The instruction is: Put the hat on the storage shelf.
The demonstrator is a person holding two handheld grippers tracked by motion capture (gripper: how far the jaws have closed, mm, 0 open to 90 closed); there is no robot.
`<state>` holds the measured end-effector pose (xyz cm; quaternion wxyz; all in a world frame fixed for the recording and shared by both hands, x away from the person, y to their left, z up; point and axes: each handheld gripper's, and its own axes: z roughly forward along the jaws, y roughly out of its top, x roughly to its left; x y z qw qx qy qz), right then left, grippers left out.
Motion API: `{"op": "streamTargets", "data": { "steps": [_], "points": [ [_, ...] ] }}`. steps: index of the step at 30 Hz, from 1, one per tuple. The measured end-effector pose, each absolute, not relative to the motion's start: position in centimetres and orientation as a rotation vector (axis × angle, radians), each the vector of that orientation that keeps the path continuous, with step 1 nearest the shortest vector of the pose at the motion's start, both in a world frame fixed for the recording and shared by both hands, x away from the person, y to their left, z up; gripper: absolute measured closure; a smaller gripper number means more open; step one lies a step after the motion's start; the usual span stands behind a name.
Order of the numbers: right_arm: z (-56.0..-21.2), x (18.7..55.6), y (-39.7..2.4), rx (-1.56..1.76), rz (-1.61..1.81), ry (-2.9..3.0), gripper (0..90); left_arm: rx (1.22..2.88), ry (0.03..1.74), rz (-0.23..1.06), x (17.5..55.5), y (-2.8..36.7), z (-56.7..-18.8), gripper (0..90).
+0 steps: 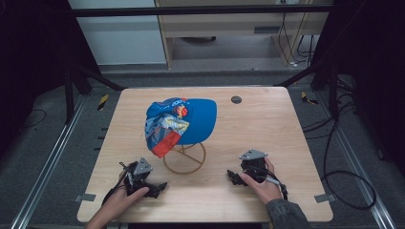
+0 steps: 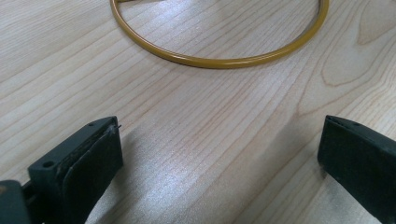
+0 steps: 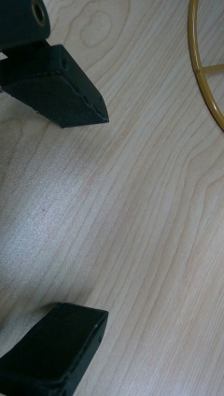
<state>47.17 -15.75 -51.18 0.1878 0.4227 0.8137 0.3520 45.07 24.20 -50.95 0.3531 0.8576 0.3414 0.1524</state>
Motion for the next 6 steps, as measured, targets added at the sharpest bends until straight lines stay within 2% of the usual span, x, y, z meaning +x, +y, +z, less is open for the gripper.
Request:
{"op": "streamTargets", "data": {
  "steps": [6],
  "points": [
    [-51.18,47.05,-15.70,1.203,0.985,2.276,6.6,2.218,0.886,0.395,45.07,24.18,-50.95,0.0]
  ]
}}
